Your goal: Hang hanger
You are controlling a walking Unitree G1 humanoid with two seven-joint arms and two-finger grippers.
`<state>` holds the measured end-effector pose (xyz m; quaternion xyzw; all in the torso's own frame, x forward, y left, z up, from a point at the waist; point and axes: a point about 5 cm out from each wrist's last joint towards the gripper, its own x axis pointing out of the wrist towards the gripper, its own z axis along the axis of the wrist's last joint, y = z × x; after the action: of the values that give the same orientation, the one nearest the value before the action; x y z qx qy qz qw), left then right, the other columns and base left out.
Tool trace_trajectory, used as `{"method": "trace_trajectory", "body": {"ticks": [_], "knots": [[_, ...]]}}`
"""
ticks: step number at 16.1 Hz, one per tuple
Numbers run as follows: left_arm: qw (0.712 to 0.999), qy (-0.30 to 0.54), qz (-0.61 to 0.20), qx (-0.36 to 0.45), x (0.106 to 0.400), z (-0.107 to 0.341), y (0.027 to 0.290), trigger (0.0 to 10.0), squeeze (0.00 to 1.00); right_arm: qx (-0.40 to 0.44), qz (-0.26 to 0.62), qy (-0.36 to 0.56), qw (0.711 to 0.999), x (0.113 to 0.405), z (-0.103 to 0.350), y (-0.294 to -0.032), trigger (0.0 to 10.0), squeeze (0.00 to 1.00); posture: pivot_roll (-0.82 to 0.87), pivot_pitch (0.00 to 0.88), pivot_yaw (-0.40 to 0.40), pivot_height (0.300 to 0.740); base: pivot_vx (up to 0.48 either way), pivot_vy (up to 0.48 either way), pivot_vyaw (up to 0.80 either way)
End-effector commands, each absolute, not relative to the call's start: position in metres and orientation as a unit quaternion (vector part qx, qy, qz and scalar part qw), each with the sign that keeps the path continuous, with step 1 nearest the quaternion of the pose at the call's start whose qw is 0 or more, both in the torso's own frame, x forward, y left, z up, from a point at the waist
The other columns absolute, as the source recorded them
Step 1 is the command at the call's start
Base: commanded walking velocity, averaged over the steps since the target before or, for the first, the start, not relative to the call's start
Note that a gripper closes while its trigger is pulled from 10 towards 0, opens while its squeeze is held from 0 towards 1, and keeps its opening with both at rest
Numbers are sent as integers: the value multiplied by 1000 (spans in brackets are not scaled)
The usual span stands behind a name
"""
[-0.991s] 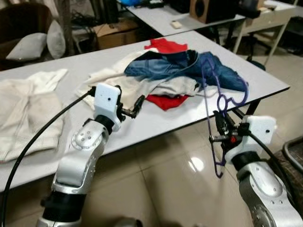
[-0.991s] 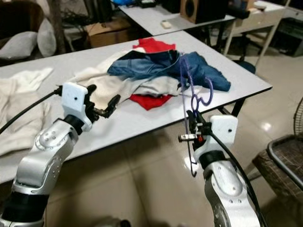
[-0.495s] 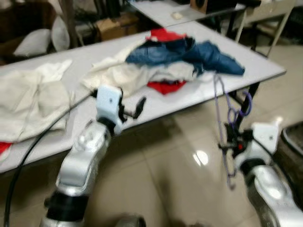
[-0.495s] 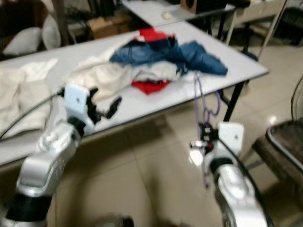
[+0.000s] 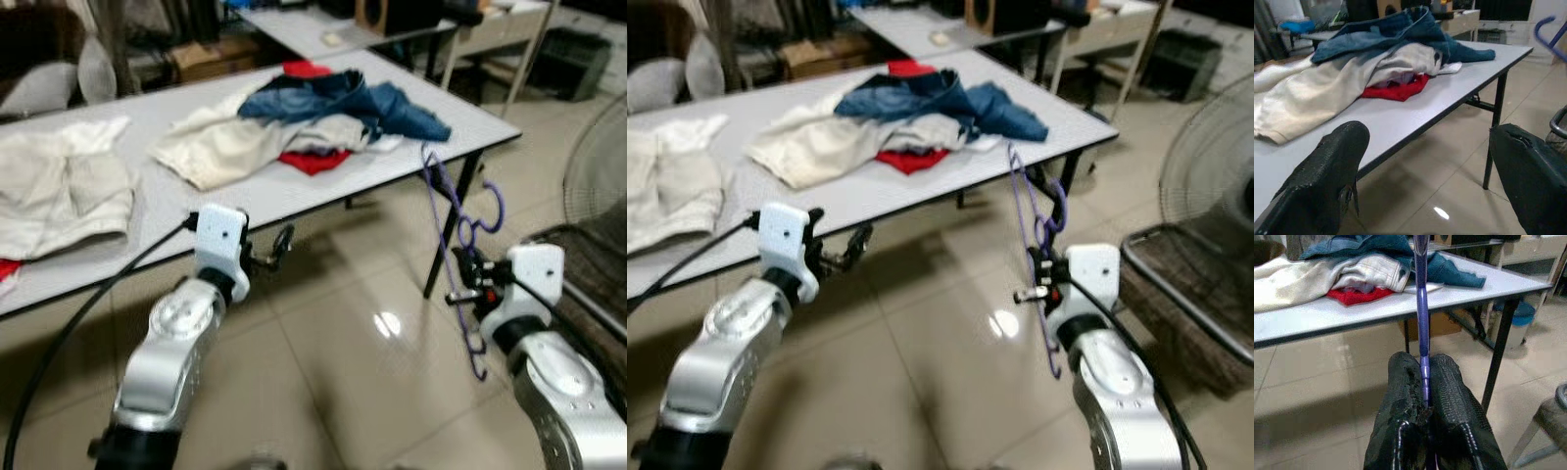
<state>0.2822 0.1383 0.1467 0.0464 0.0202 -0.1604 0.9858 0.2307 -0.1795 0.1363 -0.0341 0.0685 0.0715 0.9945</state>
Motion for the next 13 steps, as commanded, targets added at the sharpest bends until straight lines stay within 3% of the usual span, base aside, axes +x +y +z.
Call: {"method": "trace_trajectory", "body": {"ticks": [1,4,13], "knots": [[986,20,-152,63,281,145,141,10000,0,-29,87,56,994,233,139,-177,10000,0,16,45,28,740,0,0,0],[985,14,-159,60,279,146,139,10000,0,-32,85,61,994,232,135,-179,10000,0,19,52,28,740,0,0,0],[984,16,-163,67,282,147,138,10000,0,-31,74,56,995,231,134,-178,10000,0,15,58,48,740,0,356,0]]}}
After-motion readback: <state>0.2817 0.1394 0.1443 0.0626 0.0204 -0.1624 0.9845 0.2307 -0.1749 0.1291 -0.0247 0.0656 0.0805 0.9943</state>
